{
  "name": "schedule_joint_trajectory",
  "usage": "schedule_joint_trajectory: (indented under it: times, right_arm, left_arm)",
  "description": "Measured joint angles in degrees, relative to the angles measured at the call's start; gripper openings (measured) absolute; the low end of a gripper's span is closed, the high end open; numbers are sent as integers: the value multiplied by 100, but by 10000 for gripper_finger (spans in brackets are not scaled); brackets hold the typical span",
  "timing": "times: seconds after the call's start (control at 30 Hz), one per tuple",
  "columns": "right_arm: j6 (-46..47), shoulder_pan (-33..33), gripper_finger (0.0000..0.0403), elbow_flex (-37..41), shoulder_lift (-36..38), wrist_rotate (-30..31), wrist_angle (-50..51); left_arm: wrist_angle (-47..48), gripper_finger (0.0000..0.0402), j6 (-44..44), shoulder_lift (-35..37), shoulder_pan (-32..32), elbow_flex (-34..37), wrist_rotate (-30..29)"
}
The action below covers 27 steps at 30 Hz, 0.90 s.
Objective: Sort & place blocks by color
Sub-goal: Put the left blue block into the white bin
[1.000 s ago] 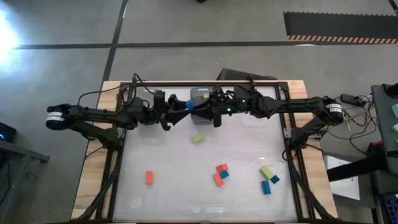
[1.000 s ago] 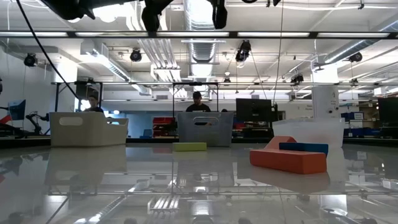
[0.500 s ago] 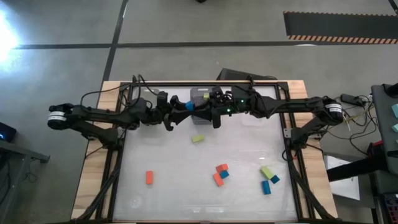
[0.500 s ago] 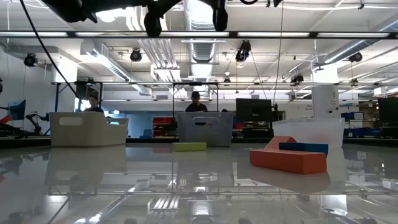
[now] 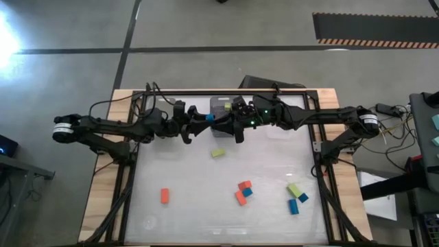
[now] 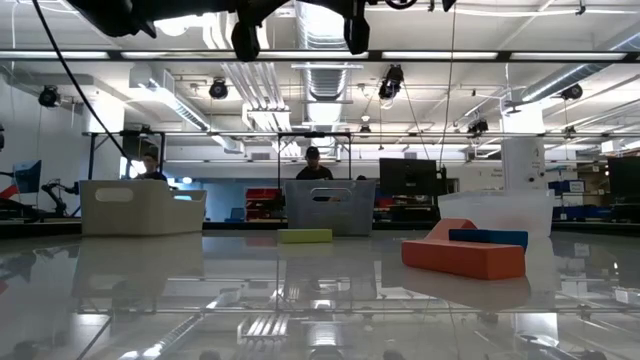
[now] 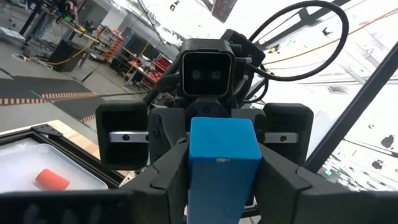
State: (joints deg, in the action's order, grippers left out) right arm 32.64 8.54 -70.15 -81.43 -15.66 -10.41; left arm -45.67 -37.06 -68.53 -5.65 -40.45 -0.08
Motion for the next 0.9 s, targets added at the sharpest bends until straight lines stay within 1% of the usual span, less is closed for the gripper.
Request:
schedule_joint_trajectory:
  times: [0.07, 0.23, 0.3, 0.4, 0.5, 0.63, 0.7, 0.77, 0.9]
  right_arm:
    - [-7, 0, 120, 0, 0, 2, 7]
    - [-54, 8, 189, 7, -9, 22, 188]
    - [-33, 36, 211, 9, -11, 20, 318]
    - [-4, 97, 230, 12, 30, 21, 709]
    - [25, 184, 236, 17, 119, 35, 1264]
    - [33, 323, 234, 17, 315, 109, 2186]
    - [33, 383, 230, 17, 413, 192, 2662]
    - [31, 422, 226, 17, 498, 322, 3083]
    - [28, 437, 220, 17, 654, 568, 3455]
  left_arm:
    - [2, 125, 2, 0, 0, 0, -22]
    - [43, 124, -17, 11, -2, -2, -162]
    - [185, 124, -24, 33, -3, -2, -205]
    - [486, 124, -70, 48, -37, -4, -298]
    - [1076, 123, -263, 157, -146, -16, -407]
    - [2302, 123, -335, 364, -366, -20, -459]
    - [3153, 123, -446, 505, -561, -30, -533]
    - [4258, 123, -627, 609, -837, -97, -664]
    - [6531, 123, -1008, 662, -1586, -275, -699]
